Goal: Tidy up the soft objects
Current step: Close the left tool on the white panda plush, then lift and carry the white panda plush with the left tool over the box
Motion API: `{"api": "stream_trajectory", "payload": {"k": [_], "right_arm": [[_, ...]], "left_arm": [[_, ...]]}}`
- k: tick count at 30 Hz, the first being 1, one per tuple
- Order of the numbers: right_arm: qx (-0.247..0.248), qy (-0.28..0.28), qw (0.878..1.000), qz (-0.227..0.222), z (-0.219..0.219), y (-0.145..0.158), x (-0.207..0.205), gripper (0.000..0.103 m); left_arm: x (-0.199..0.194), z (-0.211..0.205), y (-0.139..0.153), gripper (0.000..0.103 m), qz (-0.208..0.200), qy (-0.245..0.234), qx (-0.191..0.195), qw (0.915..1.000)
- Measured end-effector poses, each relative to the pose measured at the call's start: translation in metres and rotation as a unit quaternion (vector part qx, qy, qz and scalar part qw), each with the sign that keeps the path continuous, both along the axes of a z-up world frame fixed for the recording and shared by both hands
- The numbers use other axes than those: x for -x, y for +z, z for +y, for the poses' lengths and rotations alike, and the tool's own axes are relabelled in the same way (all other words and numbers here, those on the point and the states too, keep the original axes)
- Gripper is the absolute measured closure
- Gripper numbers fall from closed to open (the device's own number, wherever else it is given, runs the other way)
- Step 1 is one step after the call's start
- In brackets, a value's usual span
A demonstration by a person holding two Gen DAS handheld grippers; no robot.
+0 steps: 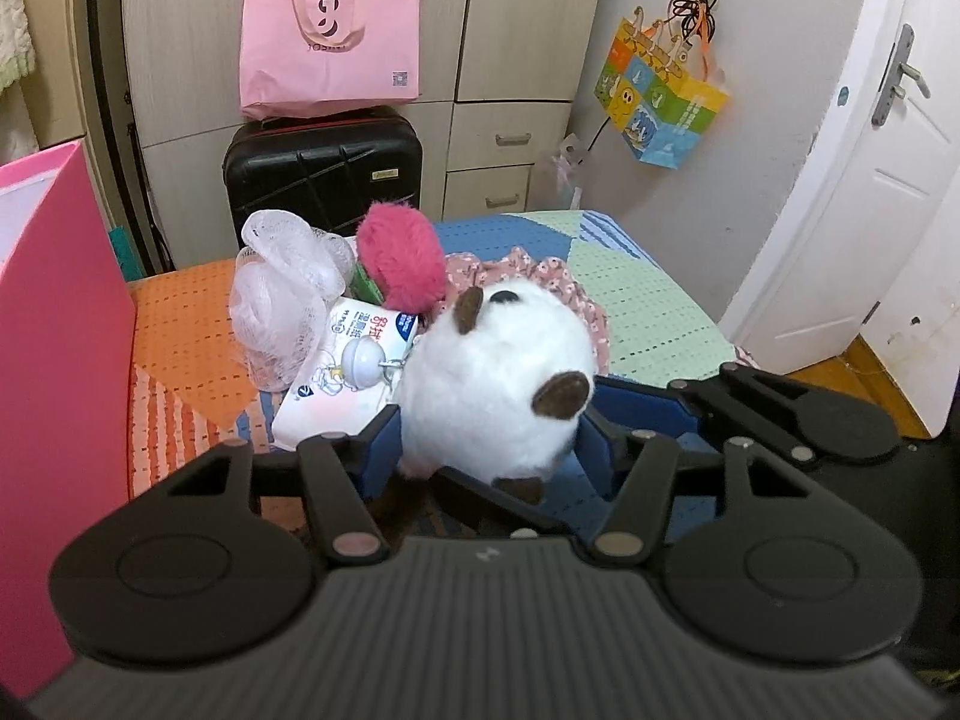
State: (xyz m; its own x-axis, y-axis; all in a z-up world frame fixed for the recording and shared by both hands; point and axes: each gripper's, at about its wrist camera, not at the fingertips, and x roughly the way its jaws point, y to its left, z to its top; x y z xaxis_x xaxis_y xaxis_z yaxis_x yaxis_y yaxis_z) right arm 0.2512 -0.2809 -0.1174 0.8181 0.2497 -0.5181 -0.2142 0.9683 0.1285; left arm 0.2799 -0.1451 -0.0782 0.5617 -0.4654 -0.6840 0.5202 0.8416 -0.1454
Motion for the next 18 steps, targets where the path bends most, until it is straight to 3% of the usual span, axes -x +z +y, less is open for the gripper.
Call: {"api": "stream_trajectory", "payload": {"k": [8, 18], "right_arm": [[0.014, 0.011, 0.997, -0.072, 0.006, 0.006, 0.023, 0.030], [-0.007, 0.021, 0.997, -0.075, 0.004, 0.011, 0.045, 0.035]], "left_arm": [[0.012, 0.005, 0.008, 0.047, 0.010, -0.013, 0.002, 0.9999], [0.031, 0.017, 0.016, 0.047, 0.032, -0.017, 0.020, 0.9991]]}}
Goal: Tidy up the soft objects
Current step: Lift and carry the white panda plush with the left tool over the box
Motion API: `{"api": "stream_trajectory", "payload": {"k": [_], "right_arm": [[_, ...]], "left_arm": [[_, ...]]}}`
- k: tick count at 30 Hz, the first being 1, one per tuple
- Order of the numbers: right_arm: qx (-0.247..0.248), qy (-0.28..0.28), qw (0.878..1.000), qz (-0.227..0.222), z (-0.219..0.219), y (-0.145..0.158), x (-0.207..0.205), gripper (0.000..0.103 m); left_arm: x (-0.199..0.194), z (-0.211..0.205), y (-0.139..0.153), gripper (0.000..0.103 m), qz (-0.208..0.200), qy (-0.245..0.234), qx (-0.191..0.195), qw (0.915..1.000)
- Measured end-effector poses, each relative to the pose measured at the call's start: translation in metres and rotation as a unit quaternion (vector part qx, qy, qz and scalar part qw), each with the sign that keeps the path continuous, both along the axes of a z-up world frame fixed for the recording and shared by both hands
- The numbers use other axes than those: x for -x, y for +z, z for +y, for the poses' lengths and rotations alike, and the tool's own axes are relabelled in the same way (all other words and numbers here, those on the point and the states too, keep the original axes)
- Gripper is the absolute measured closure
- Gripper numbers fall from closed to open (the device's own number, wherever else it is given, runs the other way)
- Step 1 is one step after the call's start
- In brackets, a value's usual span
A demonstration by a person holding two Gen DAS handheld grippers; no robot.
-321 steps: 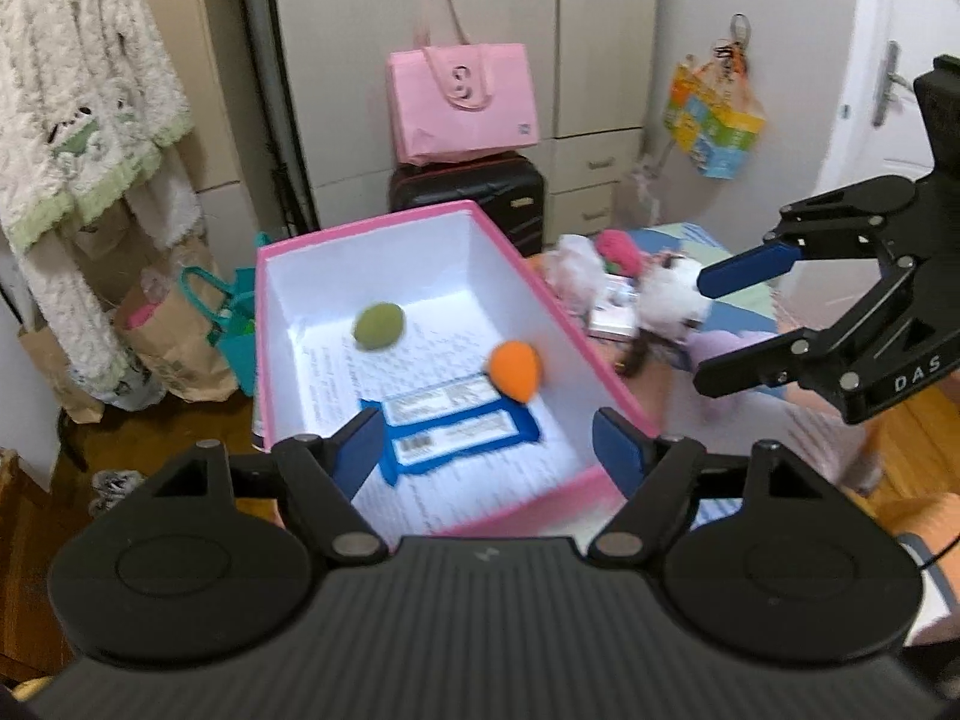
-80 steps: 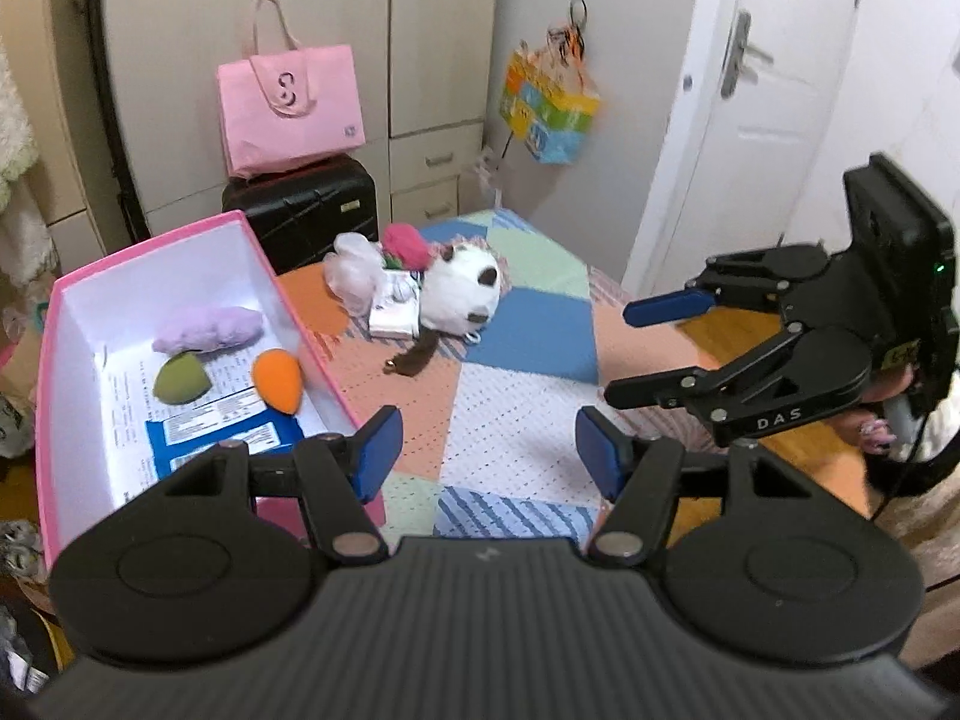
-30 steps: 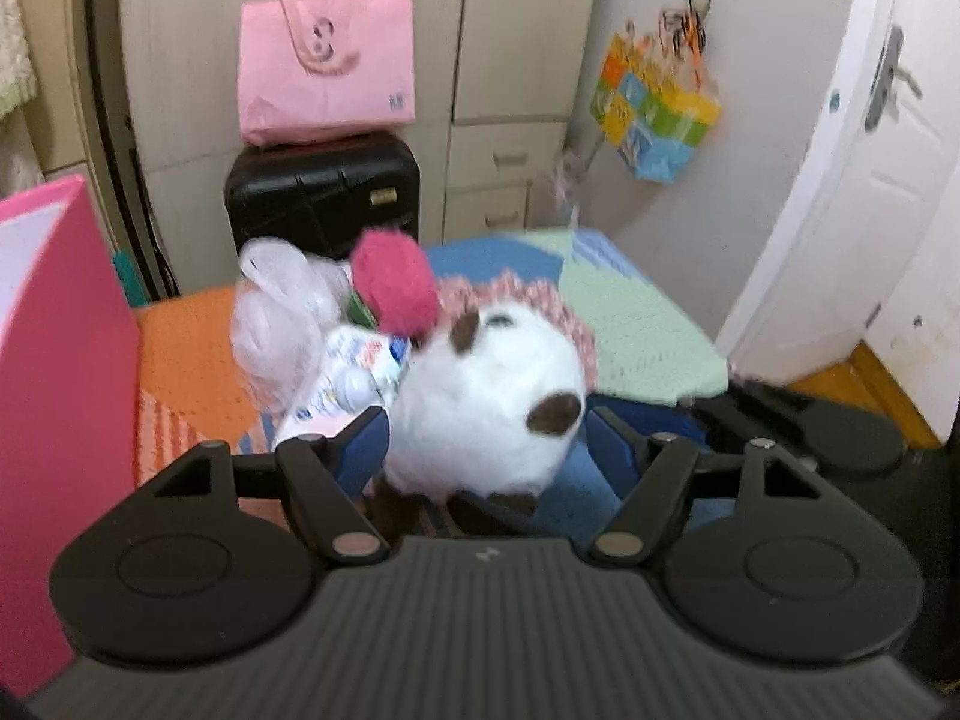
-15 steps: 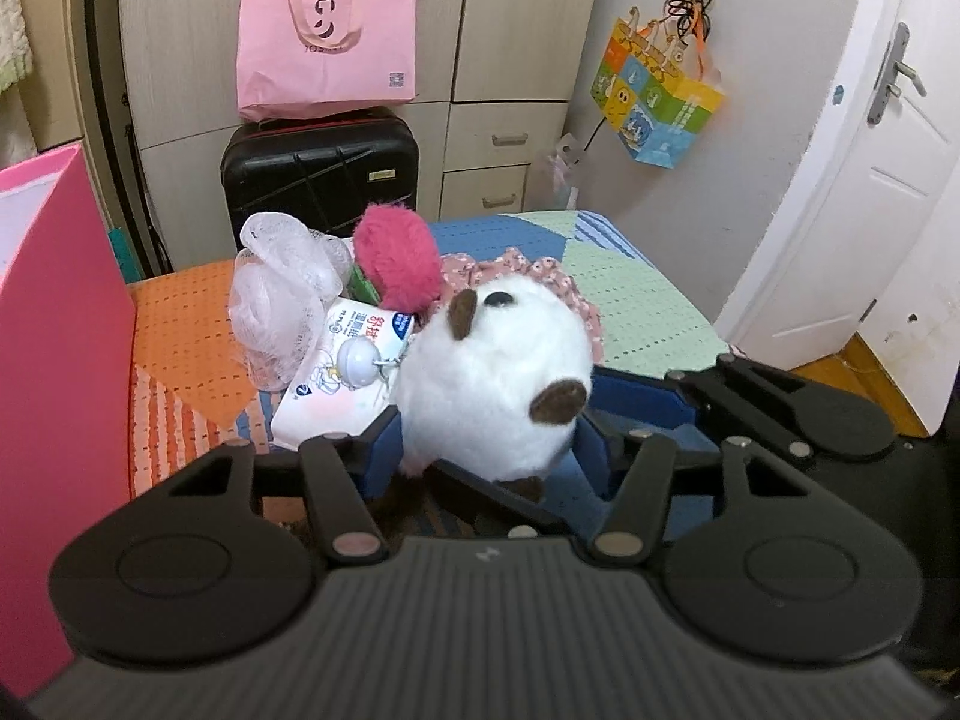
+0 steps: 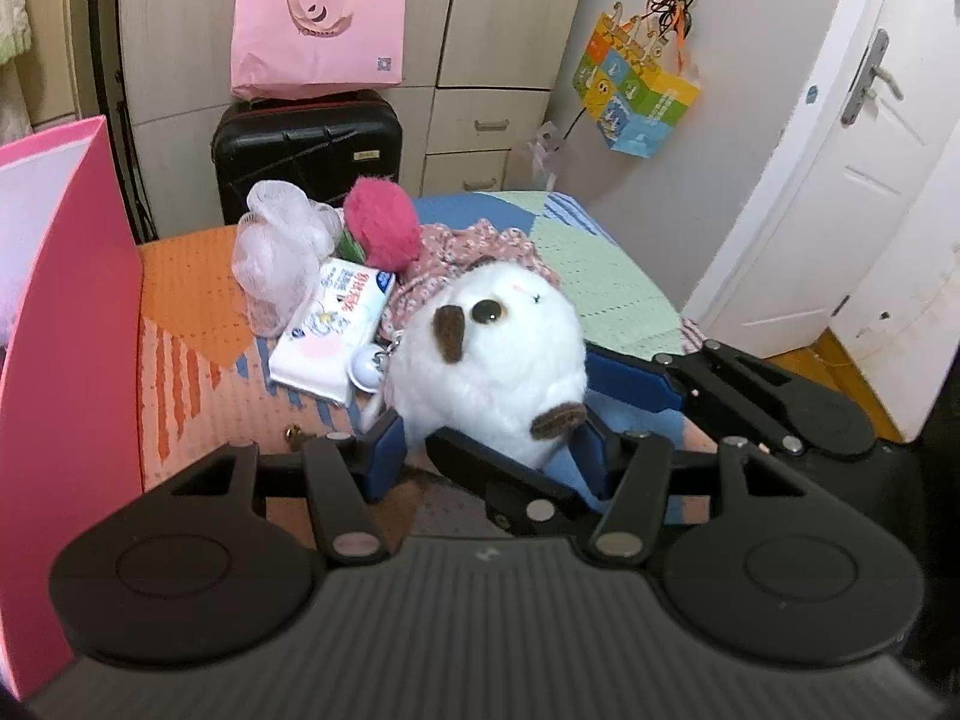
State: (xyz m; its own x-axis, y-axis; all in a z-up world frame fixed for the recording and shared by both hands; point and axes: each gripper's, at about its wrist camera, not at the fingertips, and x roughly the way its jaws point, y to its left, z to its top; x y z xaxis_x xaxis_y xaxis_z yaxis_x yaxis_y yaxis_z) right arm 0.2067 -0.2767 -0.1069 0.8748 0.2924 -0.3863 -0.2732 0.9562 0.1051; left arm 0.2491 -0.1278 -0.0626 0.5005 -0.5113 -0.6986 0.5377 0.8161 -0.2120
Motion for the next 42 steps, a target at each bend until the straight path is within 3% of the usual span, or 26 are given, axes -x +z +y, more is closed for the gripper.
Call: {"api": "stream_trajectory", "payload": {"k": [10, 23, 34, 42], "right_arm": [[-0.002, 0.010, 1.000, 0.011, 0.005, 0.006, 0.021, 0.036], [0.027, 0.010, 0.998, 0.056, 0.027, 0.022, 0.057, 0.034], [0.034, 0.009, 0.993, 0.112, 0.043, 0.040, 0.081, 0.030], [0.052, 0.037, 0.991, 0.114, 0.064, 0.055, 0.102, 0.030]], "left_arm": [[0.016, 0.020, 0.004, 0.047, 0.036, -0.007, 0.039, 0.9986], [0.052, 0.044, 0.008, 0.047, 0.069, -0.019, 0.053, 0.9960], [0.062, 0.065, 0.009, 0.045, 0.158, -0.043, 0.083, 0.9830], [0.080, 0.087, 0.019, 0.045, 0.195, -0.043, 0.087, 0.9759]]}}
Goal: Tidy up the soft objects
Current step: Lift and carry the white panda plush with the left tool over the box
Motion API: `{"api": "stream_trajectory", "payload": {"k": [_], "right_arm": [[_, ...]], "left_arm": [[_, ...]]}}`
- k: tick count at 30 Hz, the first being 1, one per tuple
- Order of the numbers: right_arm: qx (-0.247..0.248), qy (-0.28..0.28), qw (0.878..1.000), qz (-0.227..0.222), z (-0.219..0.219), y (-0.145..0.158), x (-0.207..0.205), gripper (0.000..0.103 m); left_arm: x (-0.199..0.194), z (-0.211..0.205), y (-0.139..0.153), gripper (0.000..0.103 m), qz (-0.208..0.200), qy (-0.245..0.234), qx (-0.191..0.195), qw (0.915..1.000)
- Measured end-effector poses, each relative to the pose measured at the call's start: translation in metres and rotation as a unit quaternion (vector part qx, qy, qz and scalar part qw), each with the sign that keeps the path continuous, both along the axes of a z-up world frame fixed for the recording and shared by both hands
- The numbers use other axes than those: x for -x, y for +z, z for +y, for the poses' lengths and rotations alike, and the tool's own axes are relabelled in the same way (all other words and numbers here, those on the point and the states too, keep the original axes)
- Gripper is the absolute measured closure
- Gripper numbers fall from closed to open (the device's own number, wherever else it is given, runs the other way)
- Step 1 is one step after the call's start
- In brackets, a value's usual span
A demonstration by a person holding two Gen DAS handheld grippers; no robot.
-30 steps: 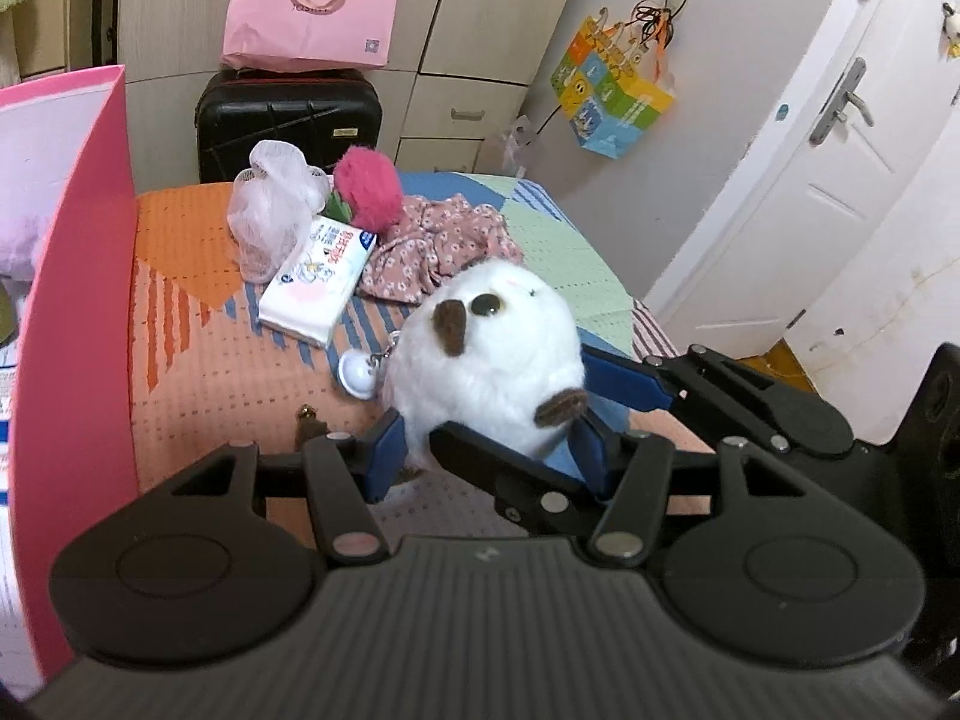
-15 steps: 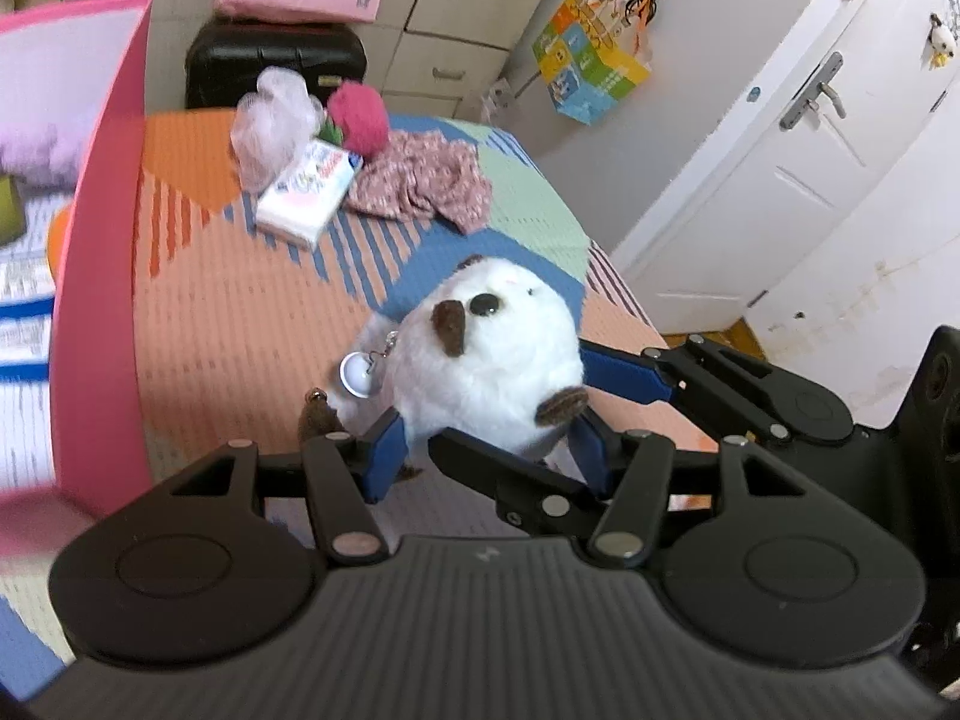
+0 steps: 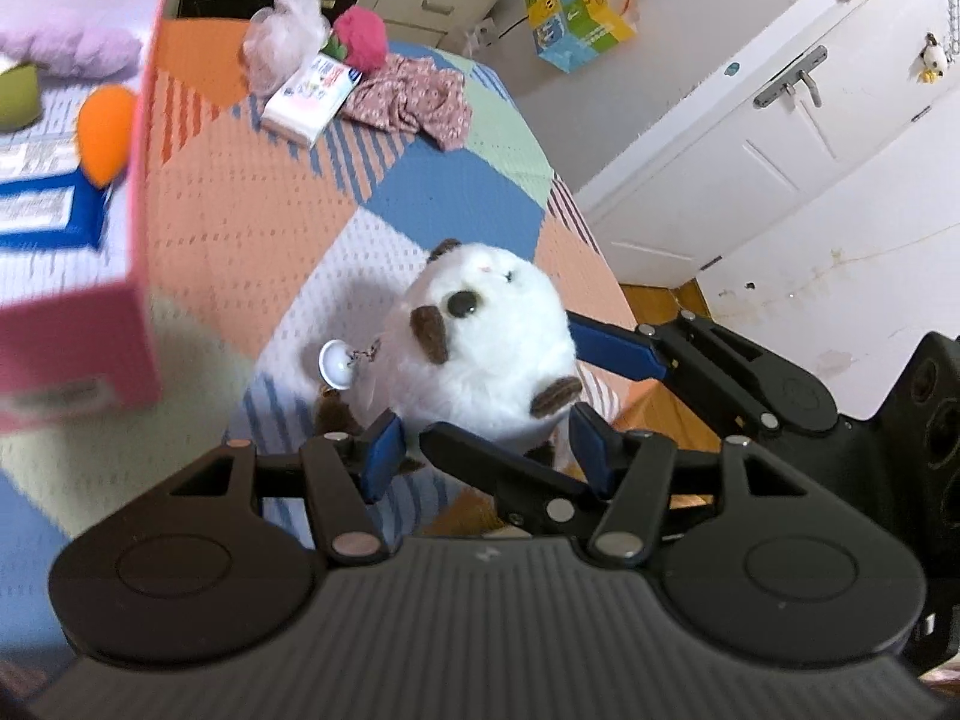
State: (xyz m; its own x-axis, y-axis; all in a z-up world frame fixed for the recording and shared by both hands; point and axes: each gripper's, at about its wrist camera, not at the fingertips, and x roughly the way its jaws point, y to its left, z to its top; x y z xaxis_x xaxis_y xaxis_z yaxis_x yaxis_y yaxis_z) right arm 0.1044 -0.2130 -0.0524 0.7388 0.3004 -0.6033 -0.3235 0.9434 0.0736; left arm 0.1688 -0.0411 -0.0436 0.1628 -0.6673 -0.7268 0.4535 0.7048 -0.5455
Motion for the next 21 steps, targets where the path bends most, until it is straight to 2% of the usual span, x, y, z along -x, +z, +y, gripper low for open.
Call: {"api": "stream_trajectory", "payload": {"k": [9, 14, 21], "right_arm": [[0.024, 0.047, 0.998, -0.030, 0.038, 0.035, 0.034, 0.032], [0.027, 0.082, 0.994, -0.073, 0.066, 0.062, 0.046, 0.033], [0.007, 0.112, 0.987, -0.115, 0.095, 0.080, 0.035, 0.033]], "left_arm": [[0.028, 0.038, 0.032, 0.047, 0.045, 0.016, -0.001, 0.9989], [0.040, 0.062, 0.059, 0.047, 0.022, 0.041, -0.001, 0.9989], [0.035, 0.102, 0.089, 0.047, -0.018, 0.092, -0.005, 0.9956]]}}
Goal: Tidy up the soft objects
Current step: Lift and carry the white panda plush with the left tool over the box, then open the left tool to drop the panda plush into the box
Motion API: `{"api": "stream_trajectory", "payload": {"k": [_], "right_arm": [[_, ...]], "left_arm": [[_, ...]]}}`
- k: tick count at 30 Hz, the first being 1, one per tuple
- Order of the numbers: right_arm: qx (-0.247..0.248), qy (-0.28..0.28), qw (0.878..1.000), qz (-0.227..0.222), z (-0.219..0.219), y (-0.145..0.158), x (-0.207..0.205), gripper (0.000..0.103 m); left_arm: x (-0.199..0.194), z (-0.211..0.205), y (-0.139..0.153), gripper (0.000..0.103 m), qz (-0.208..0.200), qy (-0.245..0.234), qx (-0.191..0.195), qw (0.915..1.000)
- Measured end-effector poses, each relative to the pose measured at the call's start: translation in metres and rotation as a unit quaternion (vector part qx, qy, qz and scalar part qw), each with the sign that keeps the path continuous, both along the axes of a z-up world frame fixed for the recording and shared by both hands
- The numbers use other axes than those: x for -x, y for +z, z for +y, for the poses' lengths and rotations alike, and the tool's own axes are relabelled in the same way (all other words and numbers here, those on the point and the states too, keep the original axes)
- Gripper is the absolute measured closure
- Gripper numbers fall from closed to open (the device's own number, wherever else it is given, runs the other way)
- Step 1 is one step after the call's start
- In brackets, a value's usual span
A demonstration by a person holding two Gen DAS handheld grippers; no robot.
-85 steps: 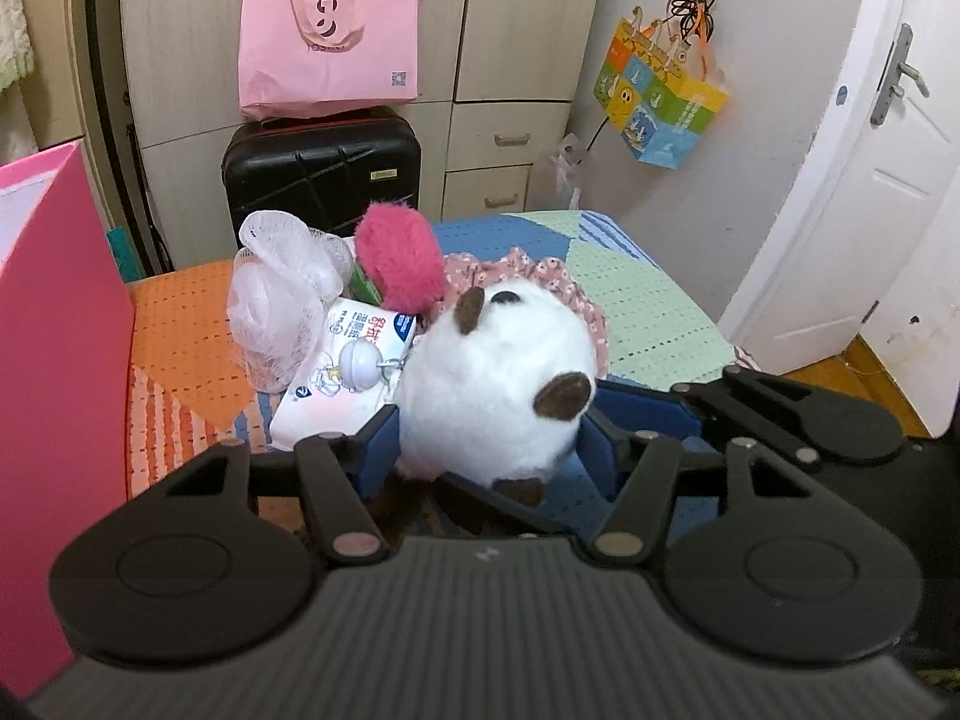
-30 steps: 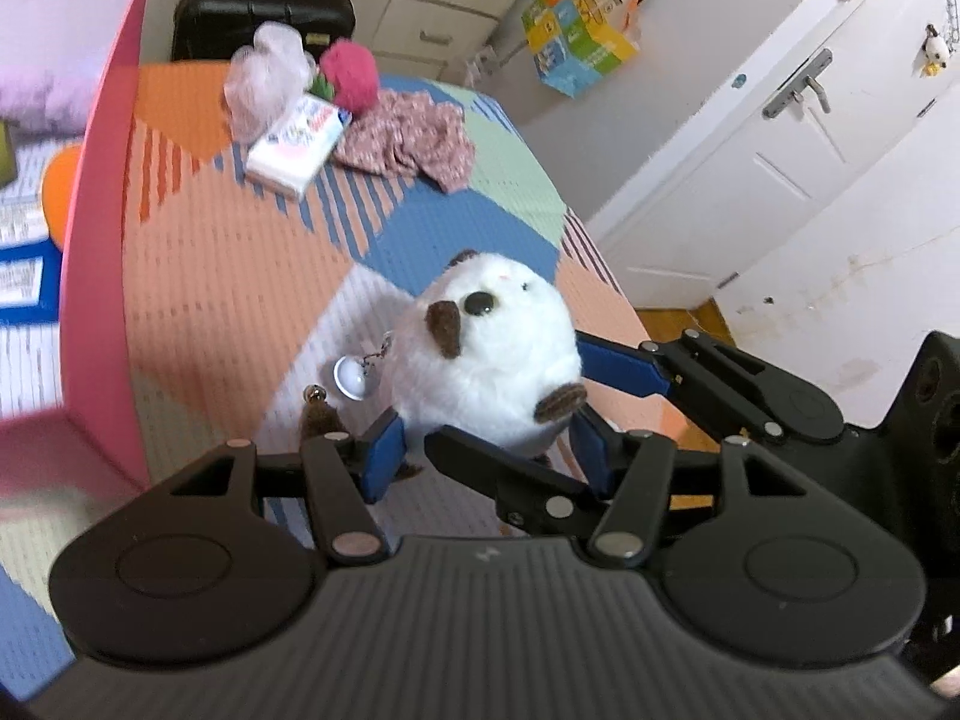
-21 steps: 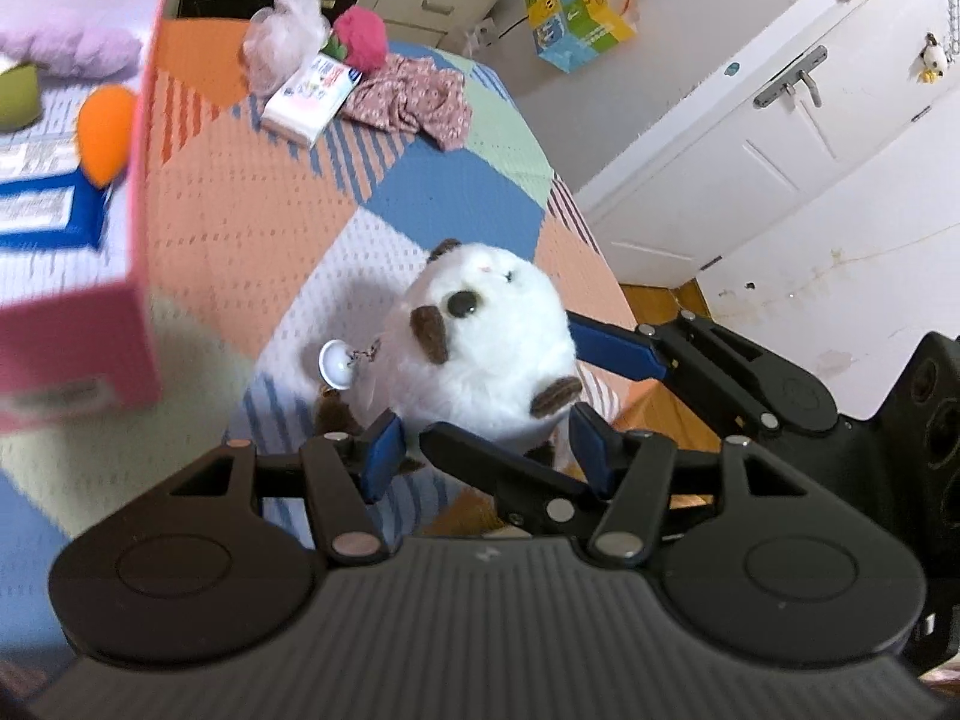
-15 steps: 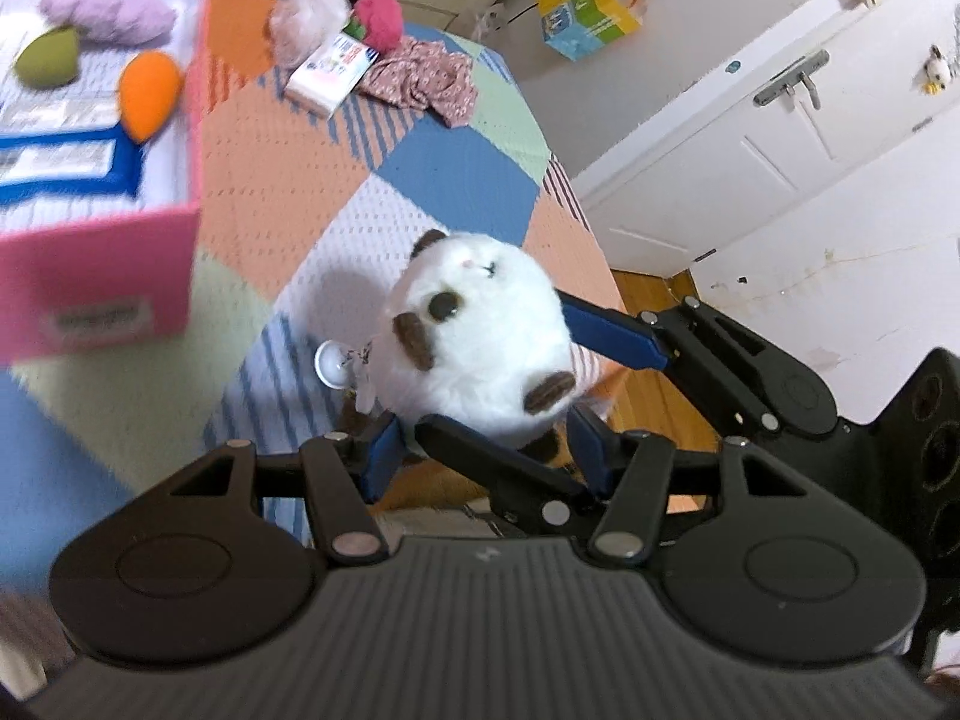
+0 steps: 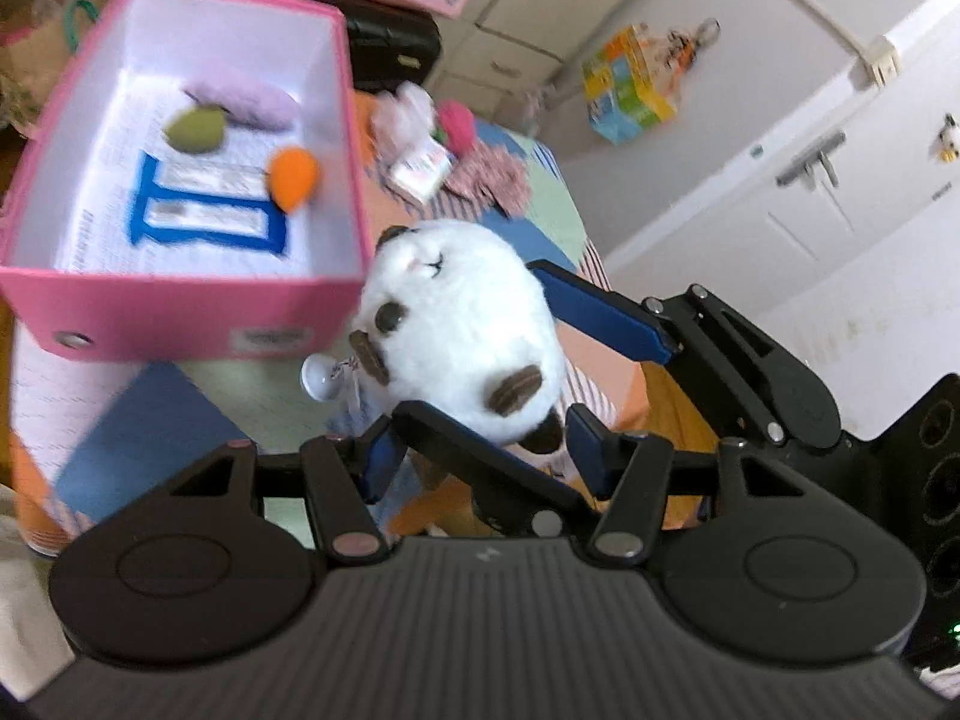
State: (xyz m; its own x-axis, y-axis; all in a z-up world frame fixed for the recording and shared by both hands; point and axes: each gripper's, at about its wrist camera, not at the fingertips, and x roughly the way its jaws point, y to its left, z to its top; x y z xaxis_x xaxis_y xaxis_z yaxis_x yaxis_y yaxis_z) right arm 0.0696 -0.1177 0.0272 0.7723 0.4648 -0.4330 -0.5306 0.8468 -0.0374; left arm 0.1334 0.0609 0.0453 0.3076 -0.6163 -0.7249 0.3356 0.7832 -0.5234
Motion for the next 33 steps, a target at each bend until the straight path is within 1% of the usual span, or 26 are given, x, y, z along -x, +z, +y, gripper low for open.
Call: {"api": "stream_trajectory", "payload": {"k": [3, 6, 10, 12, 14, 19, 23, 25, 29, 30, 33], "right_arm": [[-0.015, 0.011, 1.000, -0.006, 0.012, 0.006, -0.013, 0.033], [-0.040, 0.021, 0.999, -0.006, 0.023, 0.010, -0.030, 0.033], [-0.074, 0.023, 0.997, 0.000, 0.035, 0.012, -0.056, 0.032], [-0.096, 0.023, 0.995, 0.007, 0.038, 0.010, -0.072, 0.032], [-0.111, 0.026, 0.993, 0.014, 0.041, 0.007, -0.085, 0.032], [-0.121, 0.023, 0.992, 0.031, 0.053, -0.011, -0.117, 0.033], [-0.135, 0.023, 0.989, 0.058, 0.060, -0.026, -0.146, 0.033], [-0.138, 0.023, 0.987, 0.077, 0.063, -0.032, -0.157, 0.033], [-0.122, 0.018, 0.986, 0.109, 0.069, -0.037, -0.177, 0.033], [-0.118, 0.016, 0.985, 0.127, 0.071, -0.038, -0.182, 0.033], [-0.108, 0.024, 0.981, 0.159, 0.075, -0.041, -0.192, 0.033]], "left_arm": [[-0.010, 0.016, 0.010, 0.047, -0.017, 0.025, -0.006, 0.9995], [-0.020, 0.027, 0.021, 0.047, -0.049, 0.054, -0.030, 0.9969], [-0.044, 0.046, 0.031, 0.047, -0.065, 0.081, -0.032, 0.9941], [-0.057, 0.054, 0.032, 0.045, -0.070, 0.091, -0.033, 0.9928], [-0.070, 0.060, 0.029, 0.046, -0.072, 0.096, -0.035, 0.9921], [-0.103, 0.073, 0.007, 0.045, -0.059, 0.115, -0.034, 0.9911], [-0.121, 0.078, -0.005, 0.045, -0.068, 0.127, -0.054, 0.9881], [-0.130, 0.081, -0.012, 0.045, -0.059, 0.129, -0.058, 0.9882], [-0.150, 0.085, -0.022, 0.045, -0.033, 0.129, -0.061, 0.9893], [-0.151, 0.086, -0.025, 0.045, -0.031, 0.128, -0.066, 0.9891], [-0.149, 0.087, -0.031, 0.042, -0.034, 0.122, -0.077, 0.9889]]}}
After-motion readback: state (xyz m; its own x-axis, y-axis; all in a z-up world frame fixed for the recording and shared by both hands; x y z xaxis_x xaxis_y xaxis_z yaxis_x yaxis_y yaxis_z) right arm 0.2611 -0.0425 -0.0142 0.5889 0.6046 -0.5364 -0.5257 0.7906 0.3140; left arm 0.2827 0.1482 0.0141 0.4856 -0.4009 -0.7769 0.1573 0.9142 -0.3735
